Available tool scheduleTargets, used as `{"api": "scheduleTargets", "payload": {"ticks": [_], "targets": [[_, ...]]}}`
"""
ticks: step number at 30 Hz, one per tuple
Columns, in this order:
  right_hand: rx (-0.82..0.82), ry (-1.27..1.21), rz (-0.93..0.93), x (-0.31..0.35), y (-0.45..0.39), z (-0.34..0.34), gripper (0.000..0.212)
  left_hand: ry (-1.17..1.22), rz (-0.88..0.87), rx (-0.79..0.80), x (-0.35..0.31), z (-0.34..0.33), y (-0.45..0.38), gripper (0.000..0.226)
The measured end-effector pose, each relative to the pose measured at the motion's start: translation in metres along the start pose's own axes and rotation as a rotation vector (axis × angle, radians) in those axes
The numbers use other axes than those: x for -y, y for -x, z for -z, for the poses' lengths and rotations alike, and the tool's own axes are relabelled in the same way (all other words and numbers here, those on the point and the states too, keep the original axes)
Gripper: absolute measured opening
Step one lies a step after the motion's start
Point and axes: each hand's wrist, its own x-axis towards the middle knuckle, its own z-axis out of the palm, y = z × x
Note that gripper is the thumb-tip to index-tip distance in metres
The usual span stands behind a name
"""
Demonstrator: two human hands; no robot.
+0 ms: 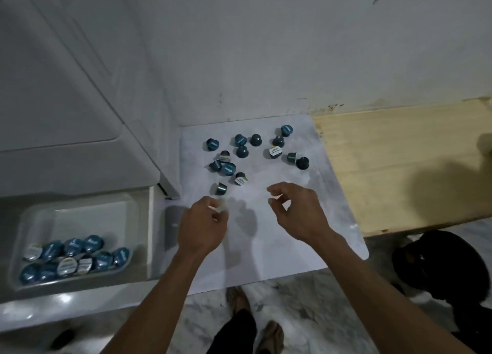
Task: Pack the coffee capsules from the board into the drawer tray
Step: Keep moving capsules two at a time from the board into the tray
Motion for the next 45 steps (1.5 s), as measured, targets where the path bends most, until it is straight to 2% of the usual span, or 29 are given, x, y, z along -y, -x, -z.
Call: {"api": "scheduleTargets", "payload": {"ticks": [2, 5, 11, 14, 20, 28, 32, 35, 39, 45], "targets": [[0.062, 0.068, 0.048, -0.007, -0.022, -0.014, 0.025, -0.034, 0.037, -0.038, 0.002, -0.006, -0.019, 0.026], [0.157, 0.181, 0.138, -0.016, -0.053, -0.036, 0.031, 0.053, 0.141, -0.057, 0.008, -0.02, -0.049, 0.034], [0.32, 0.39, 0.337, -0.042, -0.097, -0.073, 0.052, -0.057, 0.291, -0.095, 0.012, -0.052, -0.09, 0.05], [0.384, 0.44, 0.422, -0.057, -0.111, -0.085, 0.054, -0.066, 0.336, -0.119, 0.014, -0.064, -0.097, 0.049], [0.37, 0.402, 0.544, -0.075, -0.122, -0.092, 0.05, -0.031, 0.335, -0.207, 0.014, -0.076, -0.098, 0.033], [0.346, 0.43, 0.56, -0.081, -0.129, -0.094, 0.032, 0.038, 0.144, -0.317, 0.019, -0.095, -0.089, 0.017], [0.261, 0.384, 0.545, -0.085, -0.126, -0.093, 0.029, 0.106, 0.049, -0.352, 0.024, -0.102, -0.083, 0.022], [0.149, 0.319, 0.455, -0.096, -0.118, -0.097, 0.025, 0.129, -0.069, -0.366, 0.033, -0.109, -0.077, 0.028], [0.039, 0.216, 0.295, -0.108, -0.107, -0.104, 0.031, 0.081, -0.166, -0.401, 0.042, -0.118, -0.073, 0.031], [-0.069, 0.168, 0.242, -0.106, -0.1, -0.124, 0.031, 0.092, -0.249, -0.454, 0.052, -0.128, -0.073, 0.035]]}}
